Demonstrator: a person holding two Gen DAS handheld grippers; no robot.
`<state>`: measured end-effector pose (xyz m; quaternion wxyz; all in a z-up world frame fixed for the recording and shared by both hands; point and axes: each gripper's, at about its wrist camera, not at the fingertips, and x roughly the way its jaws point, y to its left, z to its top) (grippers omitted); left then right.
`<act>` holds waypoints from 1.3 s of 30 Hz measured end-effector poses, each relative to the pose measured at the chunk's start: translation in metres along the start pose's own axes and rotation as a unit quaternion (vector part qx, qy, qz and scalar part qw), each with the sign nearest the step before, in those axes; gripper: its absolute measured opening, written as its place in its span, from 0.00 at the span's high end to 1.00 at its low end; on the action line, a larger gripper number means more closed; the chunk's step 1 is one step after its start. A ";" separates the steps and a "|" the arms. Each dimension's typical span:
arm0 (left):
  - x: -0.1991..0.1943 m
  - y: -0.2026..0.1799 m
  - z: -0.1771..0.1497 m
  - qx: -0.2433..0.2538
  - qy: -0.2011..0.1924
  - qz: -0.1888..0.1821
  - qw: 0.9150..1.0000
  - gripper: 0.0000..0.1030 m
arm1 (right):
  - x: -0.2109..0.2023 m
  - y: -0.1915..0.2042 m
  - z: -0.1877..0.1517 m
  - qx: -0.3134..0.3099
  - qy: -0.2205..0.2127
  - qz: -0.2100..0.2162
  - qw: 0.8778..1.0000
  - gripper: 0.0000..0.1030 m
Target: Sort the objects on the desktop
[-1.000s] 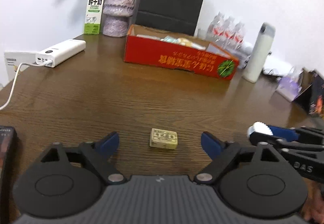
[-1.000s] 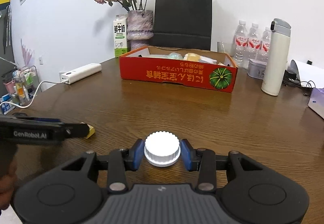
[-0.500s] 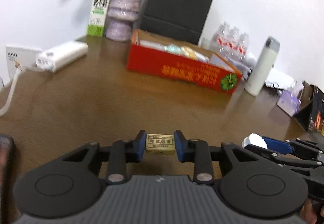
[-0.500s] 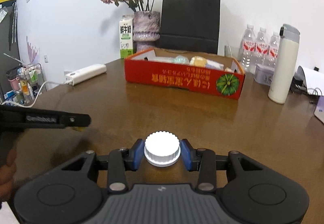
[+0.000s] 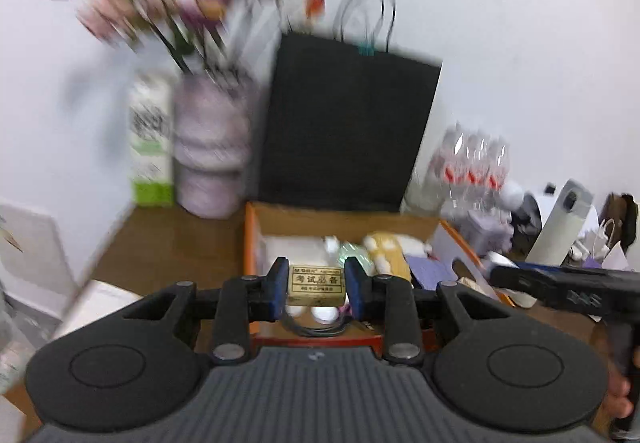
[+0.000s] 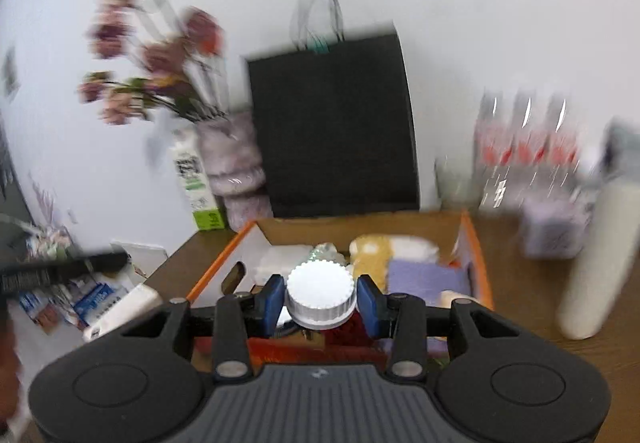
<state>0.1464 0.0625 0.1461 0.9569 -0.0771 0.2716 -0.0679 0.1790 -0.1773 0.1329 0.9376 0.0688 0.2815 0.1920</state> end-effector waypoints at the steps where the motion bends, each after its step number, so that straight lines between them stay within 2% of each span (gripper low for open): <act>1: 0.024 -0.001 0.003 0.004 0.019 -0.004 1.000 0.70 | 0.023 -0.002 0.007 0.001 0.019 -0.005 1.000 0.63; 3: 0.062 -0.004 0.003 0.019 0.035 0.006 0.999 0.70 | 0.057 -0.006 0.013 0.001 0.042 -0.031 0.999 0.62; 5: 0.095 -0.002 0.000 0.031 0.059 -0.003 0.998 0.70 | 0.084 -0.011 0.014 0.002 0.058 -0.048 0.997 0.58; 6: 0.106 -0.001 -0.003 0.028 0.066 0.000 0.997 0.70 | 0.095 -0.015 0.013 0.003 0.065 -0.054 0.996 0.53; 7: 0.117 0.001 -0.003 0.026 0.072 0.004 0.997 0.69 | 0.103 -0.019 0.010 0.003 0.071 -0.057 0.996 0.43; 8: 0.124 0.004 -0.003 0.023 0.079 0.004 0.997 0.68 | 0.109 -0.022 0.010 0.003 0.072 -0.061 0.996 0.38; 11: 0.128 0.012 0.000 0.009 0.088 0.003 0.996 0.58 | 0.107 -0.025 0.007 0.005 0.060 -0.077 0.995 0.35; 12: 0.123 0.013 0.001 0.008 0.086 0.002 0.996 0.52 | 0.103 -0.025 0.007 0.005 0.055 -0.073 0.996 0.33; 14: 0.112 0.012 0.004 0.022 0.080 0.008 0.997 0.47 | 0.095 -0.025 0.009 -0.001 0.048 -0.065 0.997 0.27; 17: 0.093 0.012 0.009 0.034 0.077 0.020 0.996 0.29 | 0.081 -0.020 0.010 -0.016 0.046 -0.073 0.996 0.26; 19: 0.078 0.012 0.013 0.029 0.072 0.026 0.997 0.27 | 0.068 -0.017 0.009 -0.016 0.041 -0.073 0.996 0.25; 21: 0.061 0.010 0.015 0.031 0.070 0.026 0.997 0.13 | 0.056 -0.015 0.009 -0.016 0.038 -0.068 0.997 0.20; 22: 0.054 0.008 0.016 0.035 0.074 0.027 0.996 0.10 | 0.050 -0.014 0.008 -0.019 0.038 -0.070 0.997 0.18; 24: 0.038 0.003 0.018 0.050 0.079 0.032 0.995 0.09 | 0.039 -0.010 0.009 -0.027 0.044 -0.080 0.995 0.18; 26: 0.018 -0.001 0.020 0.062 0.068 0.031 0.995 0.07 | 0.027 -0.008 0.009 -0.032 0.046 -0.090 0.994 0.17; 27: 0.007 -0.003 0.021 0.060 0.056 0.028 0.996 0.03 | 0.020 -0.005 0.009 -0.035 0.040 -0.091 0.994 0.17; 30: -0.015 -0.007 0.017 0.032 0.049 0.033 0.998 0.01 | -0.003 0.000 -0.002 -0.037 0.029 -0.089 0.995 0.15; 33: -0.037 -0.020 -0.010 0.028 0.044 0.045 0.998 0.01 | -0.025 0.006 -0.026 -0.037 0.022 -0.087 0.995 0.15; 35: -0.052 -0.031 -0.038 0.035 0.027 0.036 0.998 0.00 | -0.040 0.013 -0.050 -0.039 0.014 -0.080 0.996 0.13; 39: -0.069 -0.052 -0.101 0.024 0.002 0.020 0.999 0.00 | -0.060 0.014 -0.100 -0.021 0.032 -0.033 0.999 0.12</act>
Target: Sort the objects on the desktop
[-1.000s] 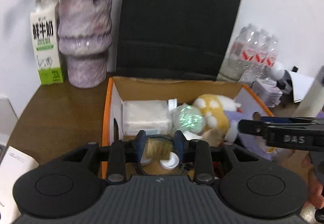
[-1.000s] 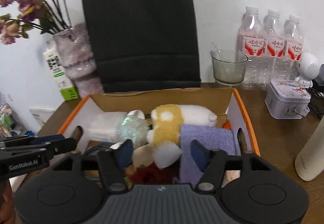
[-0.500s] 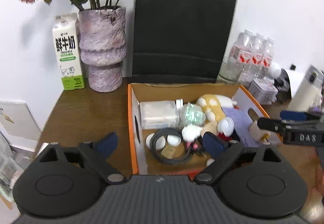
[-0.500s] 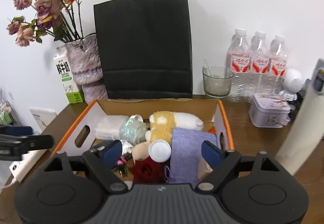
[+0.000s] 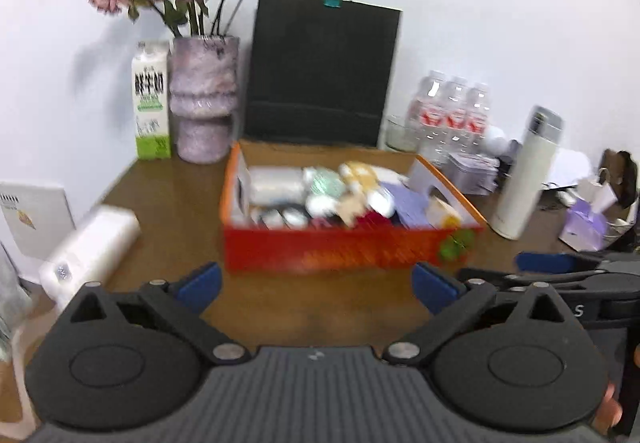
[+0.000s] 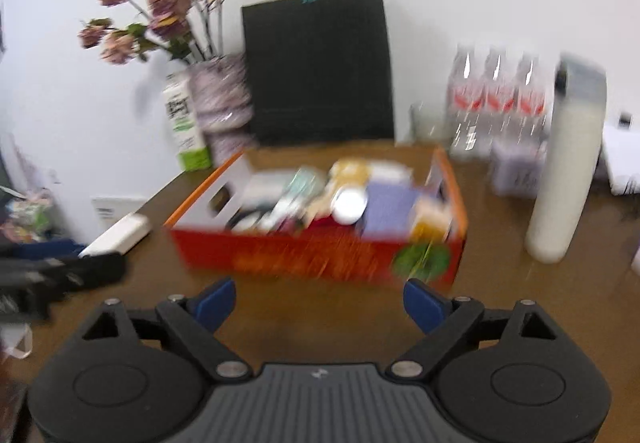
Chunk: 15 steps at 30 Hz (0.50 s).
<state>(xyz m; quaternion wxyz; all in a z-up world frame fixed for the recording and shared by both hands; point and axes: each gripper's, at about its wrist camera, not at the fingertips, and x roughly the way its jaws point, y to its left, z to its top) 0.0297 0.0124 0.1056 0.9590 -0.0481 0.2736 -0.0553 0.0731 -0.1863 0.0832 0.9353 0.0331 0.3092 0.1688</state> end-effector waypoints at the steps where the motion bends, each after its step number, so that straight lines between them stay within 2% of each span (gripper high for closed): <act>1: -0.001 -0.005 -0.016 -0.008 0.002 0.001 1.000 0.00 | -0.003 0.000 -0.010 0.002 0.004 0.001 1.000 0.12; 3: -0.002 -0.012 -0.040 -0.013 0.014 0.007 1.000 0.00 | -0.014 0.001 -0.035 -0.002 -0.002 -0.019 1.000 0.12; 7: -0.009 -0.017 -0.081 -0.002 0.024 0.055 0.998 0.00 | -0.033 -0.002 -0.079 -0.031 -0.011 -0.074 0.997 0.12; 11: -0.028 -0.011 -0.109 0.011 0.035 0.057 0.998 0.00 | -0.061 -0.005 -0.117 -0.026 -0.006 -0.075 0.997 0.12; 15: -0.057 -0.003 -0.136 0.000 0.020 0.072 0.997 0.00 | -0.090 0.010 -0.144 -0.030 -0.027 -0.076 0.996 0.07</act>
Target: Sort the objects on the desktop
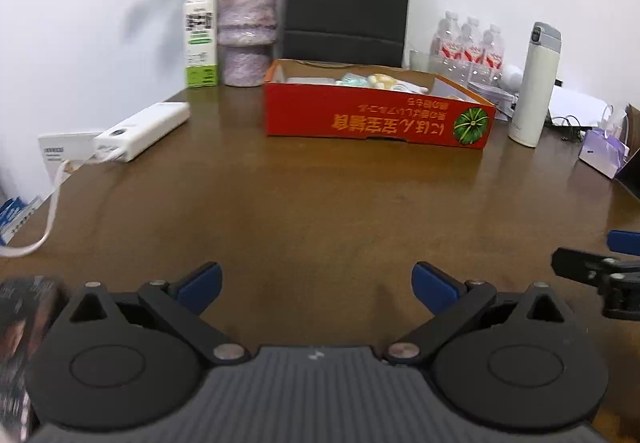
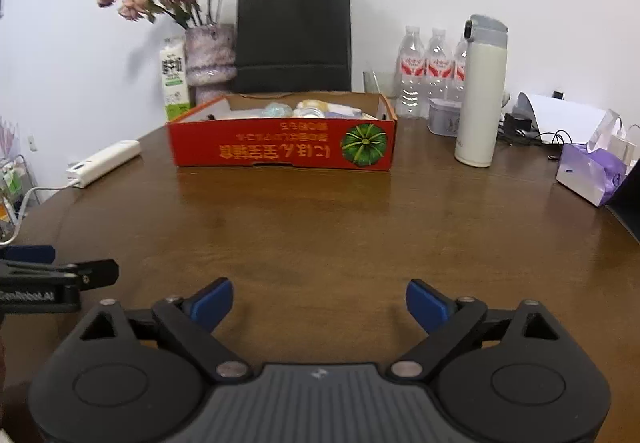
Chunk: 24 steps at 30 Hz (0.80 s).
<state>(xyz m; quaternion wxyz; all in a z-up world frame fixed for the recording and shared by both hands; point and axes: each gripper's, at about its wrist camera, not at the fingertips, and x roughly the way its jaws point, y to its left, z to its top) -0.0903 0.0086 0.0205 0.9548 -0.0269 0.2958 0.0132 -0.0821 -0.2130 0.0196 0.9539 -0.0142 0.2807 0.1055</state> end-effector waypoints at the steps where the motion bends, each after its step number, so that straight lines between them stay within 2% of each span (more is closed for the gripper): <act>1: -0.004 0.001 -0.006 0.000 0.002 0.000 1.000 0.00 | -0.003 0.004 -0.002 -0.004 -0.002 0.001 1.000 0.05; 3: -0.006 0.001 -0.009 0.010 0.001 -0.011 1.000 0.00 | -0.002 0.012 -0.005 -0.014 0.004 0.005 1.000 0.05; 5: -0.001 0.002 -0.008 0.011 -0.001 -0.003 1.000 0.00 | 0.005 0.021 -0.005 -0.020 0.015 0.004 1.000 0.05; 8: 0.008 0.006 0.000 -0.005 0.005 -0.013 1.000 0.00 | 0.015 0.033 -0.005 -0.021 0.019 0.006 1.000 0.04; 10: 0.019 0.010 0.004 -0.018 0.030 -0.023 0.999 0.00 | 0.026 0.037 -0.002 -0.014 0.034 0.008 0.999 0.02; 14: 0.033 0.008 0.011 0.000 0.042 -0.011 0.999 0.00 | 0.047 0.033 0.002 0.014 0.060 0.010 0.998 0.01; 19: 0.049 0.000 0.017 0.026 0.053 0.006 0.998 0.00 | 0.060 0.033 0.006 0.000 0.055 -0.001 0.998 0.00; 24: 0.055 0.000 0.021 0.019 0.053 0.014 0.998 0.00 | 0.072 0.032 0.011 0.006 0.065 -0.017 0.998 0.00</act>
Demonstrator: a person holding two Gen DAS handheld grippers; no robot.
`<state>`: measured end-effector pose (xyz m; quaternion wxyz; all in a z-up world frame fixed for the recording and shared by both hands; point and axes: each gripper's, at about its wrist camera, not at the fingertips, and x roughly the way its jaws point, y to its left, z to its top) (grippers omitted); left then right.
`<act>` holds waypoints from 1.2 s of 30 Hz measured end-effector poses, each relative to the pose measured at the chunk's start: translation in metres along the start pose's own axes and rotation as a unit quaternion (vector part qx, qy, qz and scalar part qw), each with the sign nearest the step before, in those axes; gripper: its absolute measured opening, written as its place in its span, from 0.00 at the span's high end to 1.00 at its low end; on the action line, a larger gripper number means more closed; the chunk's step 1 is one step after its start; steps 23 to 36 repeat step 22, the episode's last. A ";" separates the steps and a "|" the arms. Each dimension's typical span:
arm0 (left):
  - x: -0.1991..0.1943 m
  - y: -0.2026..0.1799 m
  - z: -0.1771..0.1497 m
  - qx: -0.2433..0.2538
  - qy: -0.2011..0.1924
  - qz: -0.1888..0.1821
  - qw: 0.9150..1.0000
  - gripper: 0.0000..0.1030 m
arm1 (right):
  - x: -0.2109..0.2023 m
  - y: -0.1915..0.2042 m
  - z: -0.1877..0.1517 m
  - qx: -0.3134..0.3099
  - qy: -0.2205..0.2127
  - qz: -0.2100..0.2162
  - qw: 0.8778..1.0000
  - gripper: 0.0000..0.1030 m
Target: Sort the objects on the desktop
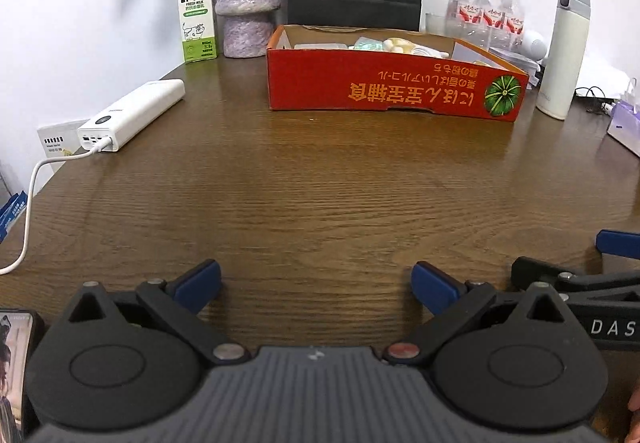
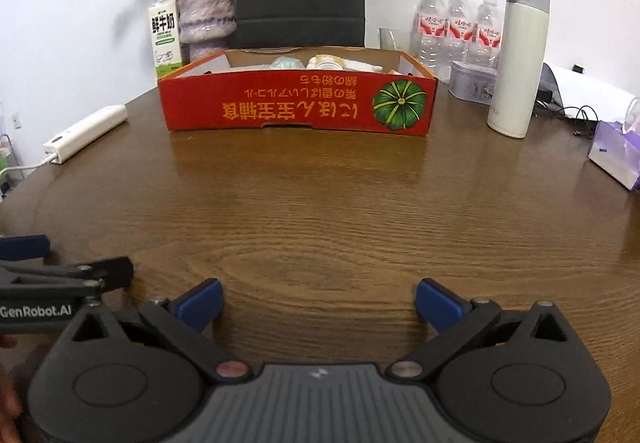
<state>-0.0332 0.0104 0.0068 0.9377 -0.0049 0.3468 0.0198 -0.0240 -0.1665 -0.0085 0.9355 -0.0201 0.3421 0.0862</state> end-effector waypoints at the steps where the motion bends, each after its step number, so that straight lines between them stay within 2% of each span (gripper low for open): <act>1: 0.000 0.000 0.000 0.000 0.000 0.000 1.000 0.00 | 0.000 0.000 0.000 -0.001 0.000 0.001 1.000 0.00; 36: 0.002 0.005 0.001 0.005 -0.002 -0.004 1.000 0.00 | 0.007 -0.002 0.005 0.000 0.001 0.002 1.000 0.00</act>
